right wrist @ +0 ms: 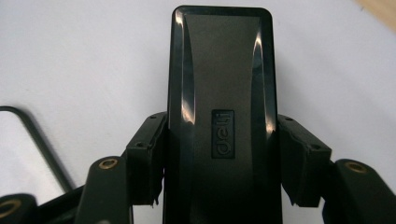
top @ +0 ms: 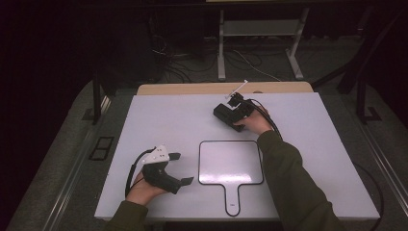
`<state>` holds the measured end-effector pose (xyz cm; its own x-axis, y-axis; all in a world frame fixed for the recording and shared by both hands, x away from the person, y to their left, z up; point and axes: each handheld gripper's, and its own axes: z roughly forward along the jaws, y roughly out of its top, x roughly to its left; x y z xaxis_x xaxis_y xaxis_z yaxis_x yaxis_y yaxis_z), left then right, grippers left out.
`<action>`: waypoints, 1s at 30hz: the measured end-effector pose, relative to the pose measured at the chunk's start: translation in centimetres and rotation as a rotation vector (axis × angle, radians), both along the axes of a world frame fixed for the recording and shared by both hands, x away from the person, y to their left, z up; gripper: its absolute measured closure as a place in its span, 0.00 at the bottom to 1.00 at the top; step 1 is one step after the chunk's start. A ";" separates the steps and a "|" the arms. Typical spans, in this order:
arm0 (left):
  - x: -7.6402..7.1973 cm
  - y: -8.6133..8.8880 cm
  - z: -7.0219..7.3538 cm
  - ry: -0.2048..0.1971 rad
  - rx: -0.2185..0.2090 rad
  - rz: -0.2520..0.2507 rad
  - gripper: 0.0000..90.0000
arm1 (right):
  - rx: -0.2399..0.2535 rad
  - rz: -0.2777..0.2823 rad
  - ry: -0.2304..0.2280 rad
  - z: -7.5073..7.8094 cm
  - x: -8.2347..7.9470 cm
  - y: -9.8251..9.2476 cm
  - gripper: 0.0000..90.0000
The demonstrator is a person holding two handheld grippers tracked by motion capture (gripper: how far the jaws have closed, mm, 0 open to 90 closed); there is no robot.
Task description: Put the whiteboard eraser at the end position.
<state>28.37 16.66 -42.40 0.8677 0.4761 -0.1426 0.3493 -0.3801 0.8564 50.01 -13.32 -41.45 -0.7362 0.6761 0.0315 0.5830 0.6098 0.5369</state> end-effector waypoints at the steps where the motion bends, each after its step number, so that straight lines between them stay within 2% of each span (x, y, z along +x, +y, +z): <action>1: 0.0 0.0 0.0 0.000 -0.001 0.002 0.00 | 0.001 0.000 0.005 -0.3 0.2 -0.1 0.43; 2: 0.0 0.0 0.0 0.000 0.001 0.002 0.00 | 0.000 0.011 0.007 -0.6 0.3 -0.1 0.43; 6: 0.1 -0.1 -0.1 -0.002 0.004 -0.001 0.00 | -0.038 -0.002 -0.008 -1.4 0.5 0.0 0.43; 11: 0.4 -0.2 -0.3 -0.006 0.006 -0.001 0.00 | -0.025 -0.001 -0.023 -1.6 0.5 -0.2 0.43; 12: 0.4 -0.2 -0.3 -0.009 0.006 -0.002 0.00 | -0.018 0.005 -0.032 -1.5 0.4 -0.3 0.43; 16: 0.5 -0.2 -0.5 -0.012 0.020 -0.007 0.00 | 0.086 -0.023 -0.070 -0.4 0.1 -1.1 0.39; 19: 0.5 -0.4 -0.6 -0.012 0.017 0.000 0.00 | 0.110 -0.037 -0.108 0.4 -0.5 -1.6 0.32; 27: 0.5 -0.2 -0.5 -0.009 0.007 0.013 0.00 | 0.194 -0.022 -0.108 1.9 -2.0 -2.7 0.29; 30: 0.5 -0.2 -0.5 -0.007 0.006 0.017 0.00 | 0.206 -0.017 -0.120 2.4 -2.7 -3.2 0.29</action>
